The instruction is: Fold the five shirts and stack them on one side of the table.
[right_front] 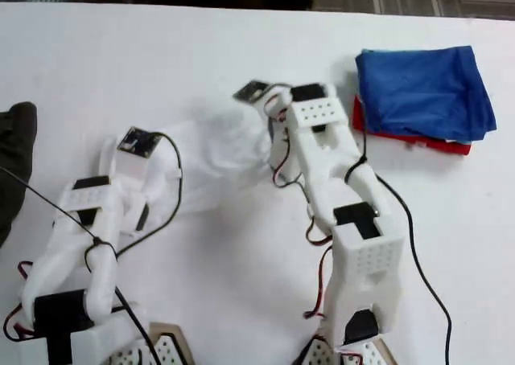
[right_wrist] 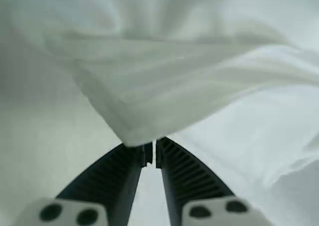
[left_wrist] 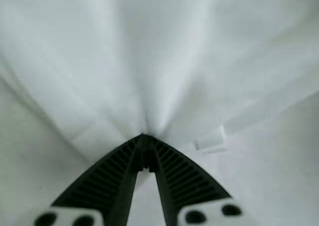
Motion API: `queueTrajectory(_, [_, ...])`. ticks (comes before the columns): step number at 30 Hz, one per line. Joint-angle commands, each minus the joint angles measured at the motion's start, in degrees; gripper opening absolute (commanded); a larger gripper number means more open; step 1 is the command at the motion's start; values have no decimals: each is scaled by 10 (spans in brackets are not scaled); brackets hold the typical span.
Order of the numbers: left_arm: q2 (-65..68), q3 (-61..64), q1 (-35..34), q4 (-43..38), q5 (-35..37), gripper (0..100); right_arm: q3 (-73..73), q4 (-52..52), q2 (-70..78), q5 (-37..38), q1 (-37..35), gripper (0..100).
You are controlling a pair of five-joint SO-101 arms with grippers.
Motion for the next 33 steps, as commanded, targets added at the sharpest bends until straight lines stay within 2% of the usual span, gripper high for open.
queueTrajectory(1, [1, 2, -2, -14, 5, 30, 10, -46, -44, -31, -13, 19])
queueTrajectory(5, [1, 2, -2, -14, 5, 30, -6, -87, -43, -50, -28, 19])
queueTrajectory(14, [1, 2, -2, -14, 5, 30, -113, -87, -38, -62, -66, 19])
queueTrajectory(23, [1, 2, -2, -14, 5, 30, -116, -89, 50, -62, -73, 19])
queueTrajectory(28, [1, 3, -2, -14, 5, 30, -117, -126, 67, -62, -69, 19])
queueTrajectory(33, [0, 0, -2, -11, 3, 30, -185, -51, 15, -62, -45, 19])
